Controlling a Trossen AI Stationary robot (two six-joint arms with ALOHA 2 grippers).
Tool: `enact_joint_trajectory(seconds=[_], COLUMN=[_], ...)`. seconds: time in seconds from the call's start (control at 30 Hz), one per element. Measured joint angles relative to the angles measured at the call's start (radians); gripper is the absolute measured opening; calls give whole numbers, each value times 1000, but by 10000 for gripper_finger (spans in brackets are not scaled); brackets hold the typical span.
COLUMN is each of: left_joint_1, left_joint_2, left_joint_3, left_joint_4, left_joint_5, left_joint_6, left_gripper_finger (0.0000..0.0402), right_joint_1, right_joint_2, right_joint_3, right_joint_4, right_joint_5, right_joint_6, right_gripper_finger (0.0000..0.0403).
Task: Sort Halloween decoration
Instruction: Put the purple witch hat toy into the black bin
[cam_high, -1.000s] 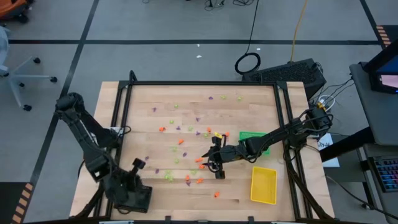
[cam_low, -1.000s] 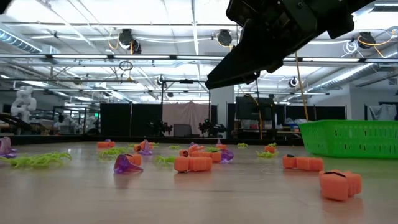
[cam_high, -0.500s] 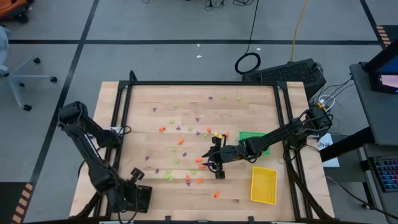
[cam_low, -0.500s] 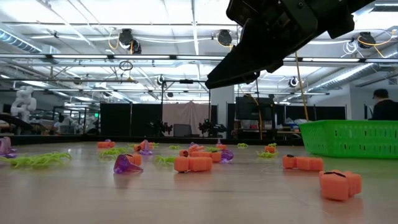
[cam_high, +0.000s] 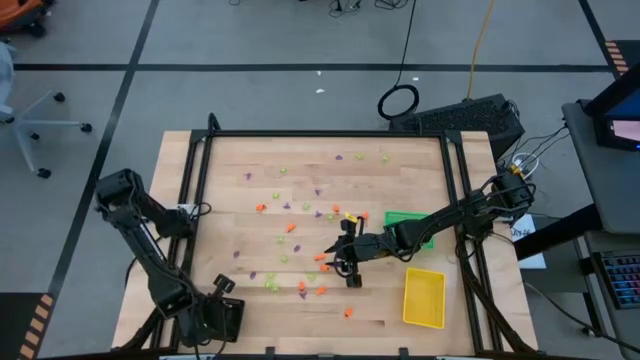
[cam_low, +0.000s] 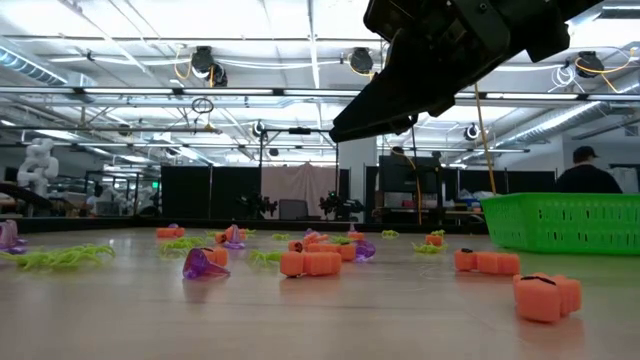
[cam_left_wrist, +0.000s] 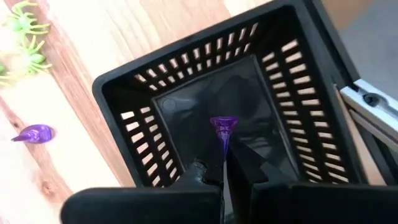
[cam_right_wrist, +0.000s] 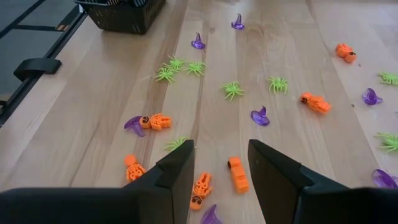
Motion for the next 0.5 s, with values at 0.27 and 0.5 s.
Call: enact_joint_trajectory(seconds=[0.27, 0.5], left_joint_1=[0, 0], left_joint_2=[23, 23], left_joint_3=[0, 0], left_joint_4=[1, 0], left_joint_5=[-62, -77], left_joint_6=[-2, -88], left_gripper_finger=[1, 1], right_joint_1=[0, 0], right_joint_2=[0, 0], right_joint_3=[0, 0], right_joint_4=[0, 0], right_joint_5=[0, 0], right_joint_6=[0, 0], right_gripper_finger=[137, 137])
